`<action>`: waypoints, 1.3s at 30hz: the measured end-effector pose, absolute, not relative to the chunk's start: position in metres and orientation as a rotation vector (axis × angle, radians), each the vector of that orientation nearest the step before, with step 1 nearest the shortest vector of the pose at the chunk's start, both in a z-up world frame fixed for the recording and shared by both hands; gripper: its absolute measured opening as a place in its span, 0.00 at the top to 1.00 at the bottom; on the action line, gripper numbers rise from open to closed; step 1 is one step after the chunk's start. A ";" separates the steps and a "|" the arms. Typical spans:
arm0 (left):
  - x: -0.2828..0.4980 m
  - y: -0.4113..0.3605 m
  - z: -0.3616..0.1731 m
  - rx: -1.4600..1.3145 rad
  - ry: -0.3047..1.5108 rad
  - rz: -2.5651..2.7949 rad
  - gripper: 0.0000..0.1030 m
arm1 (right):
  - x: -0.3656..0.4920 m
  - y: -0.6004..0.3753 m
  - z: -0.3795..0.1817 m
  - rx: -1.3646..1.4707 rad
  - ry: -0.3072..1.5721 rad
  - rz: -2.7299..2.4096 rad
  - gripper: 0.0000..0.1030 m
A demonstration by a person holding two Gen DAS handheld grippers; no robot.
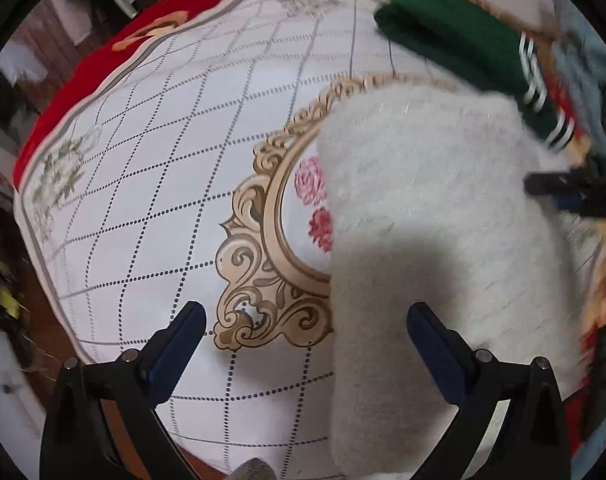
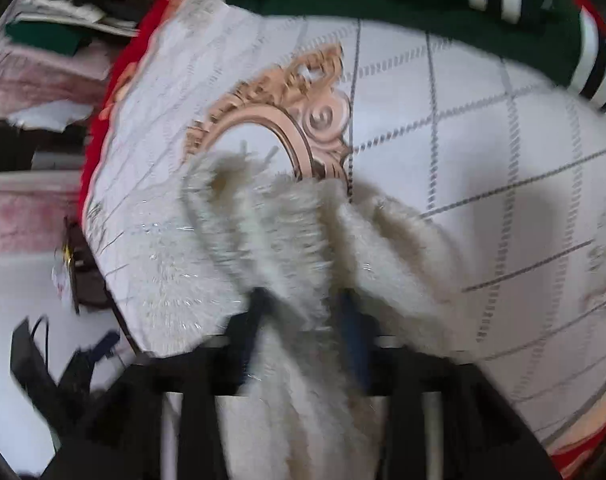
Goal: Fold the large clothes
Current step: 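Grasp the folded cardigan bundle with both grippers and lift it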
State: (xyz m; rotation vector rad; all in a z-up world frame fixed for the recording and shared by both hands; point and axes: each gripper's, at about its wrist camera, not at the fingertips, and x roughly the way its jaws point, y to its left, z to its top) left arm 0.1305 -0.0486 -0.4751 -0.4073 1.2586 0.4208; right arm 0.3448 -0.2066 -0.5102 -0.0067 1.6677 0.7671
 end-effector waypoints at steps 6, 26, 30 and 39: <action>0.122 -0.028 -0.503 -0.755 1.217 0.288 0.00 | 0.368 -0.284 -0.513 0.047 1.645 0.749 0.03; 0.200 -0.032 -0.538 -0.722 1.318 -0.178 0.00 | 0.268 -0.359 -0.601 0.570 1.838 0.618 0.06; 0.220 -0.049 -0.535 -0.643 1.310 -0.265 0.00 | 0.268 -0.334 -0.600 0.597 1.816 0.608 0.39; 0.248 -0.050 -0.496 -0.528 1.311 -0.364 0.01 | 0.262 -0.294 -0.564 0.759 1.740 0.546 0.62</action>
